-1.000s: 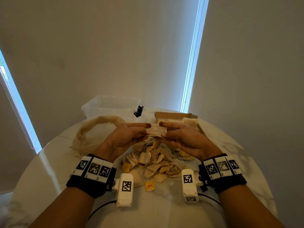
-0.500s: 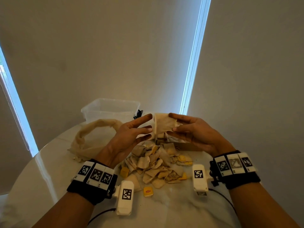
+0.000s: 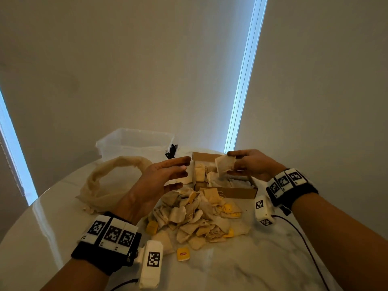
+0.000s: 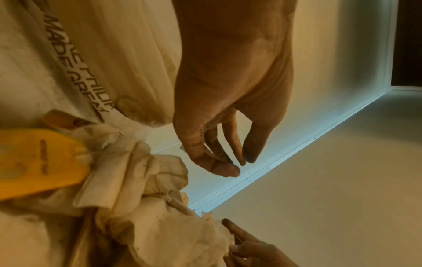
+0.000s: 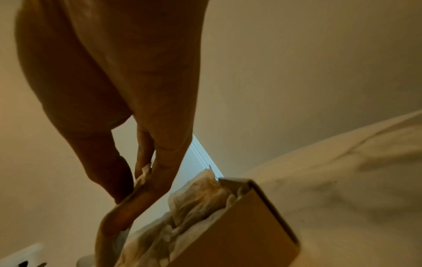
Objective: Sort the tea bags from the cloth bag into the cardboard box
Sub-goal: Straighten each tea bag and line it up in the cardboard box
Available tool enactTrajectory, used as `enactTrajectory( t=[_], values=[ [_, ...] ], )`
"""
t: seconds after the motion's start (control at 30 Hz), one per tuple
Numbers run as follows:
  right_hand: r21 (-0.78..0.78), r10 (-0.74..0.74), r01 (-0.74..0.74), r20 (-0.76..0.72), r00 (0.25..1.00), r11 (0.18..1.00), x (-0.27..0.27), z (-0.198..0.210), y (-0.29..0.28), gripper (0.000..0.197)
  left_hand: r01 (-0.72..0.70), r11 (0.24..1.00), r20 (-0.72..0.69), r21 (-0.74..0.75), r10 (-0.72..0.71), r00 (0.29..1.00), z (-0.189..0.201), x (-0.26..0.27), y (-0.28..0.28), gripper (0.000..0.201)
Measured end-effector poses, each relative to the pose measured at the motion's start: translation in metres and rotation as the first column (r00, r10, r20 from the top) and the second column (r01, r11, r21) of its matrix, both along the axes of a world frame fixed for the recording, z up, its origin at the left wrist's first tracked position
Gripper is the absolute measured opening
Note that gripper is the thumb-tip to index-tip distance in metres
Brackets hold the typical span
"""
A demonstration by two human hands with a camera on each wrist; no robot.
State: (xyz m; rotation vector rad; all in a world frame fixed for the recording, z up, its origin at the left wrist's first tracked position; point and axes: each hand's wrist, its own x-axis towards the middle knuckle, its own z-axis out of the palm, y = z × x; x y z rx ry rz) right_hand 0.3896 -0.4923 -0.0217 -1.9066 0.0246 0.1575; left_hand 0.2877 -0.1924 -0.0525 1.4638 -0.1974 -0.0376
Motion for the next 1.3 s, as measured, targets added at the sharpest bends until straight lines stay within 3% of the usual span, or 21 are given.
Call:
enactTrajectory(
  t=[0.37,0.53,0.7,0.83,1.03,1.17,1.23,1.3],
  values=[
    [-0.024,0.047,-0.048,-0.029,0.998,0.999,0.023,-0.017,0.025,0.060,-0.014,1.000,-0.007,-0.013,0.014,1.000,0.000,0.002,0.002,0.030],
    [-0.201,0.067,-0.061,0.023,0.997,0.978,0.024,-0.021,0.029,0.064,-0.006,1.000,-0.006,0.004,0.006,1.000,-0.001,0.002,0.003,0.030],
    [-0.430,0.104,-0.051,0.101,0.989,0.901,0.028,-0.022,0.029,0.064,-0.020,1.000,-0.005,0.003,0.020,1.000,-0.001,0.001,0.003,0.029],
    [-0.521,0.066,0.069,0.236,0.970,0.851,0.035,-0.019,0.023,0.055,-0.016,1.000,-0.001,0.006,0.016,1.000,0.000,0.001,0.002,0.029],
    [-0.619,0.136,0.231,0.486,0.863,0.751,0.029,-0.012,0.021,0.032,-0.018,1.000,-0.003,0.009,0.018,1.000,-0.001,0.002,0.001,0.028],
    [-0.754,0.291,0.089,0.356,0.888,0.651,0.019,-0.024,0.032,0.026,-0.012,1.000,-0.001,0.009,0.012,1.000,-0.002,0.002,0.002,0.028],
    [-0.834,0.295,0.041,0.239,0.925,0.550,0.015,-0.027,0.033,0.033,-0.006,1.000,0.000,0.015,0.006,1.000,-0.002,0.002,0.001,0.027],
    [-0.836,0.265,0.040,0.218,0.939,0.547,0.014,-0.027,0.029,0.036,-0.001,1.000,0.003,0.023,0.001,1.000,-0.002,0.002,0.001,0.026]
  ],
)
